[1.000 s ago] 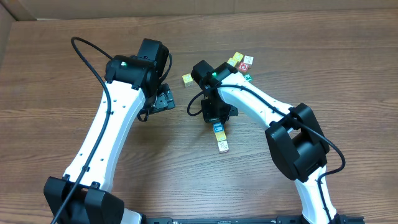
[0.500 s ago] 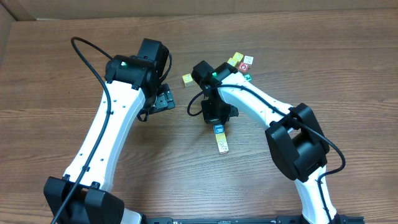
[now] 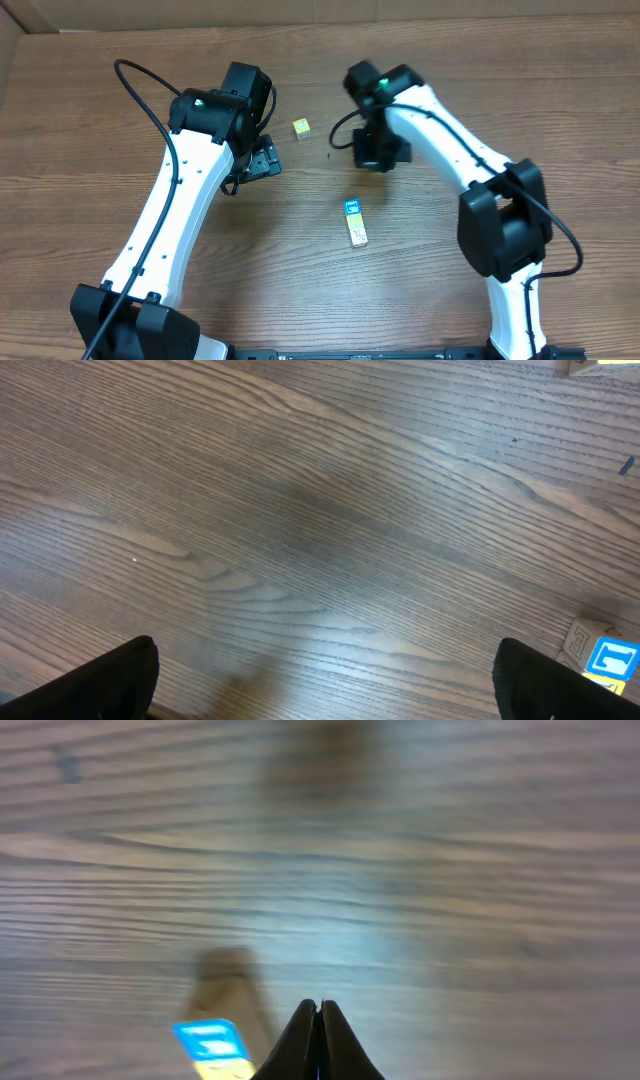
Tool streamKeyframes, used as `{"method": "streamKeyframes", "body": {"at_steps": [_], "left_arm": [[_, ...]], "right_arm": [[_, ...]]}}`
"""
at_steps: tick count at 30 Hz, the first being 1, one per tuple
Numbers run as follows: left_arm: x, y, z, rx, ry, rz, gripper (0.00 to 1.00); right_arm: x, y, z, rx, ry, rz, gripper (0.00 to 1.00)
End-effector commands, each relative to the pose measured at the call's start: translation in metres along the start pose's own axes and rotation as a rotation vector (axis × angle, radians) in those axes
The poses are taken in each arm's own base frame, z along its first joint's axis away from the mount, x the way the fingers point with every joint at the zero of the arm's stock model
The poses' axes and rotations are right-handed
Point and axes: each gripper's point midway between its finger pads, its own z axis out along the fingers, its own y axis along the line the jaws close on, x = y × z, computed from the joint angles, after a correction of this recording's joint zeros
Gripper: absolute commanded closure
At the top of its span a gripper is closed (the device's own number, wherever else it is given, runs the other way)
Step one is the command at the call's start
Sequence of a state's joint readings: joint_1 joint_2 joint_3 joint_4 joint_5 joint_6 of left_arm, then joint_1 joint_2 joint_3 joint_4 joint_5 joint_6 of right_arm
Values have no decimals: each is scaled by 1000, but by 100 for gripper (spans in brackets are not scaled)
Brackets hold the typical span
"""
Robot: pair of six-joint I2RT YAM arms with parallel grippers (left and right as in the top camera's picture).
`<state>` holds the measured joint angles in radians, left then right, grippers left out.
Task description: Flip 3 blocks
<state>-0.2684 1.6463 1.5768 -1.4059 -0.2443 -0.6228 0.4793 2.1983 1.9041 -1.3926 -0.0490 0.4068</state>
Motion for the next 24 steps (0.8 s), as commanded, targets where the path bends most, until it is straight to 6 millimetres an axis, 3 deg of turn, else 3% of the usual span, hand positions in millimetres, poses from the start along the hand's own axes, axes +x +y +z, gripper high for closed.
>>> {"method": "streamKeyframes", "body": {"at_steps": [1,11,12,14,15,17,24], "left_arm": [[0,0,3,-19,-2,-5,0],[0,0,3,-19,-2,-5,0],[0,0,3,-19,-2,-5,1],[0,0,3,-19,-2,-5,1],[0,0,3,-19,-2,-5,0],[0,0,3,-19,-2,-5,0],[0,0,3,-19,-2,-5,1]], "right_arm": [[-7,-25,-23,-19,-20,24,96],[-1,-90,-28,8,86,130,92],[-1,-94,-27,9,92,140,85],[-1,-98,-27,8,95,148,36],[-1,-100,-26,8,95,148,18],[-2,-104,-26,25,93,151,1],[-5,-115,-26,87,71,148,0]]}}
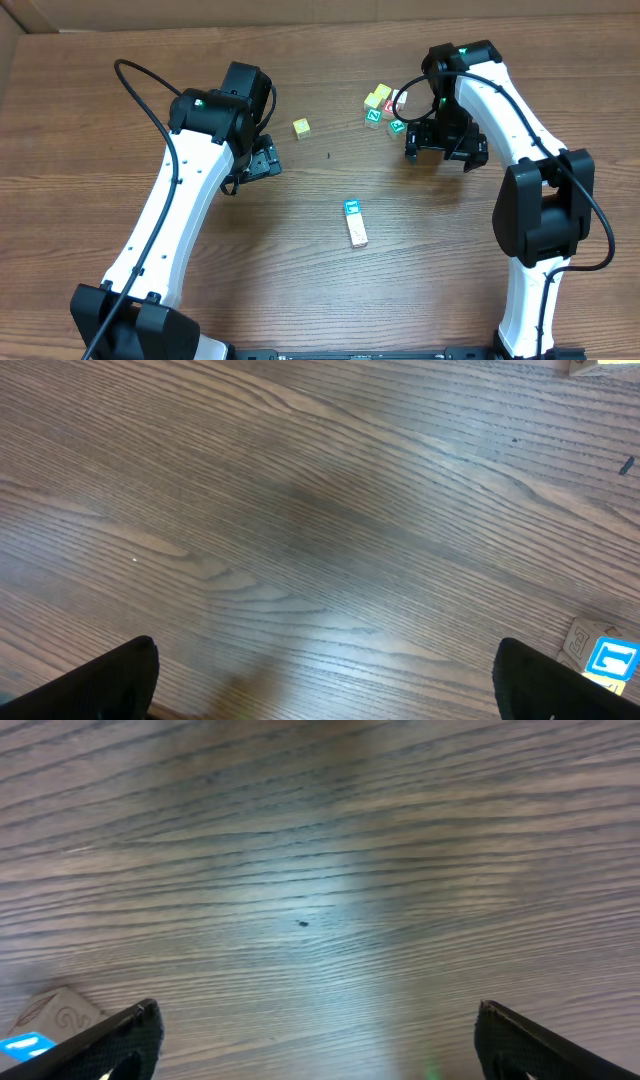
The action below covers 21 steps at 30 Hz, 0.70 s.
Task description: Flip 3 blocks
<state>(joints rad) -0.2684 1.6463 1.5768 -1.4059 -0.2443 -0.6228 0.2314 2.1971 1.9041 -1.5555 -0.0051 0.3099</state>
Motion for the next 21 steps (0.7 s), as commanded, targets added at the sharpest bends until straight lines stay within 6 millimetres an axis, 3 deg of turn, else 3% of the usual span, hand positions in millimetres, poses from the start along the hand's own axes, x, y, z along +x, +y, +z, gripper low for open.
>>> {"method": "streamKeyframes", "body": {"at_steps": [1,9,21], "left_arm": [[0,0,3,-19,-2,-5,0],[0,0,3,-19,-2,-5,0],[0,0,3,-19,-2,-5,0]], "right_arm": [[-3,-4,-17,12,-64,-5,0],[-18,2,-18,-12,-124,-6,0],[-79,27,-36,-117,-385,-8,0]]}}
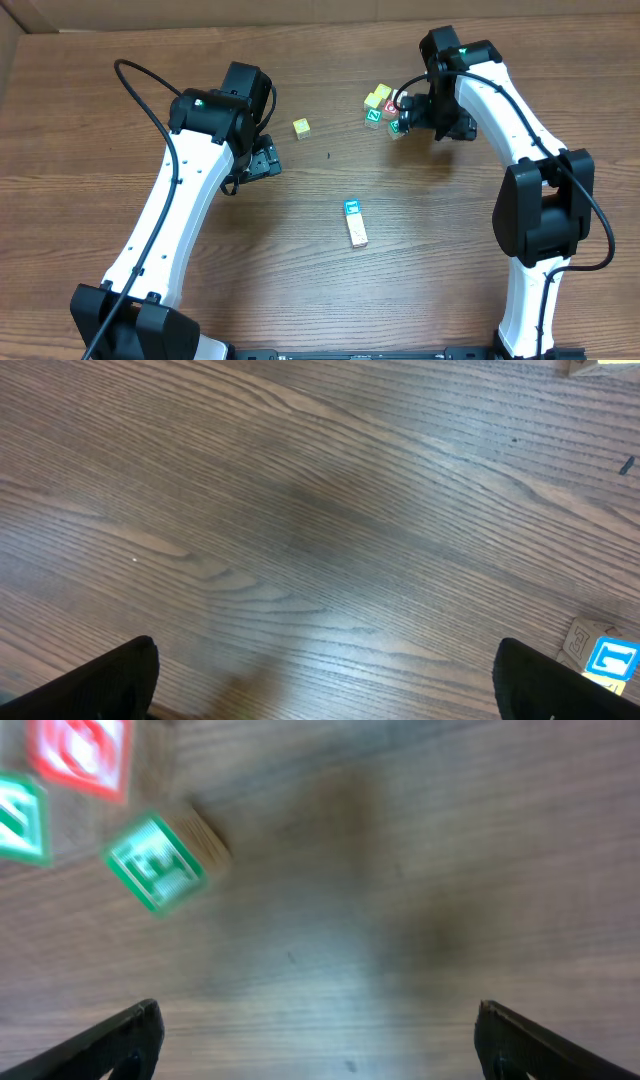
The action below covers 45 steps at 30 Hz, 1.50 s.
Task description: Flip 3 blocks
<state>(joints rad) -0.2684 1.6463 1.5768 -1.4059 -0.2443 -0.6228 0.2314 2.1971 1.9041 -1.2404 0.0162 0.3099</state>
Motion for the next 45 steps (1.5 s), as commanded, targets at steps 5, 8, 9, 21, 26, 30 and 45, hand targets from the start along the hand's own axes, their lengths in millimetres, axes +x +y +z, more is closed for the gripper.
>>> {"method": "streamKeyframes", "body": {"at_steps": [5,8,9,21,26,30,45], "left_arm": [[0,0,3,-19,-2,-5,0],[0,0,3,-19,-2,-5,0],[0,0,3,-19,-2,-5,0],[0,0,3,-20,-2,-5,0],[0,0,3,-20,-2,-5,0],[0,0,3,-19,-2,-5,0],[0,0,3,-19,-2,-5,0]], "right_arm": [[-37,13,-23,-57,-177,-4,0],[-42,15,-25,-66,-201,-4,0],[-43,16,-25,-68,-205,-4,0],[-46,14,-43,-82,-243,1,0],[-48,15,-77,-109,-311,1,0],[-46,15,-122,-144,-399,0,0],[20,-10,-335,-320,-843,1,0]]}}
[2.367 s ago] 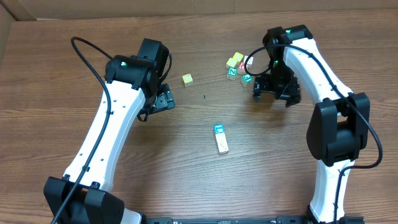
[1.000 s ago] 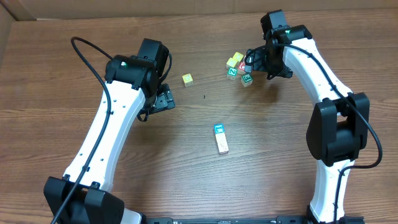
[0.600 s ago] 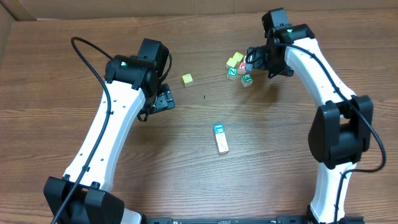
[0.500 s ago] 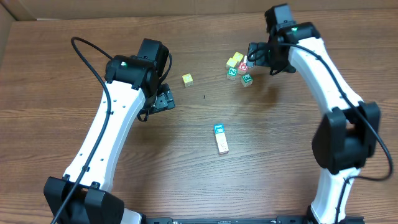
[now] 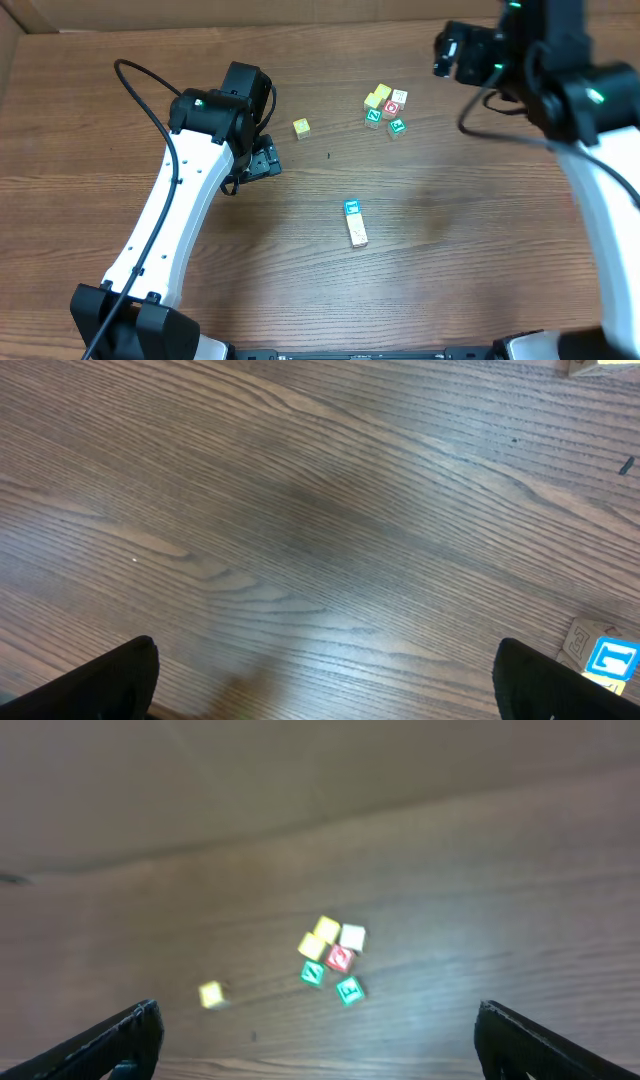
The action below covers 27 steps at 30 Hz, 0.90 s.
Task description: Flip 3 blocks
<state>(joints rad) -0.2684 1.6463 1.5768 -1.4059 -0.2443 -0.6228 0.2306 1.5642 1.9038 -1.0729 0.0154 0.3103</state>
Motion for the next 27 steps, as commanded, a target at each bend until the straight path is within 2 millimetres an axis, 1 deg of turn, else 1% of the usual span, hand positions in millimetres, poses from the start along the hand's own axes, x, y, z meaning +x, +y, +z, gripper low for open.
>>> {"method": "streamKeyframes", "body": {"at_steps": [1,3,5,7,12,15,17,18,19,20,22,25,27], "left_arm": [[0,0,3,-19,-2,-5,0],[0,0,3,-19,-2,-5,0],[0,0,3,-19,-2,-5,1],[0,0,3,-19,-2,-5,0],[0,0,3,-19,-2,-5,0],[0,0,3,-19,-2,-5,0],[0,0,3,-19,-2,-5,0],[0,0,3,-19,-2,-5,1],[0,0,3,-19,-2,-5,0],[0,0,3,-19,-2,-5,0],[0,0,3,-19,-2,-5,0],[0,0,3,-20,-2,-5,0],[0,0,3,-20,-2,-5,0]], "right_arm": [[-18,4,-56,-33,-125,-3,0],[-23,6,-83,-55,-179,-3,0],[-25,7,-104,-72,-222,-3,0],[-27,8,-131,-93,-273,-3,0],[-27,9,-182,-132,-373,-2,0],[-25,8,-210,-155,-429,-2,0],[-22,7,-233,-173,-474,-2,0],[-20,6,-244,-181,-497,-2,0],[-14,4,-266,-196,-533,-2,0],[-10,0,-277,-193,-556,0,0],[-7,-14,-300,-145,-623,24,0],[10,-21,-324,-153,-652,27,0],[26,-28,-337,-154,-655,27,0]]}}
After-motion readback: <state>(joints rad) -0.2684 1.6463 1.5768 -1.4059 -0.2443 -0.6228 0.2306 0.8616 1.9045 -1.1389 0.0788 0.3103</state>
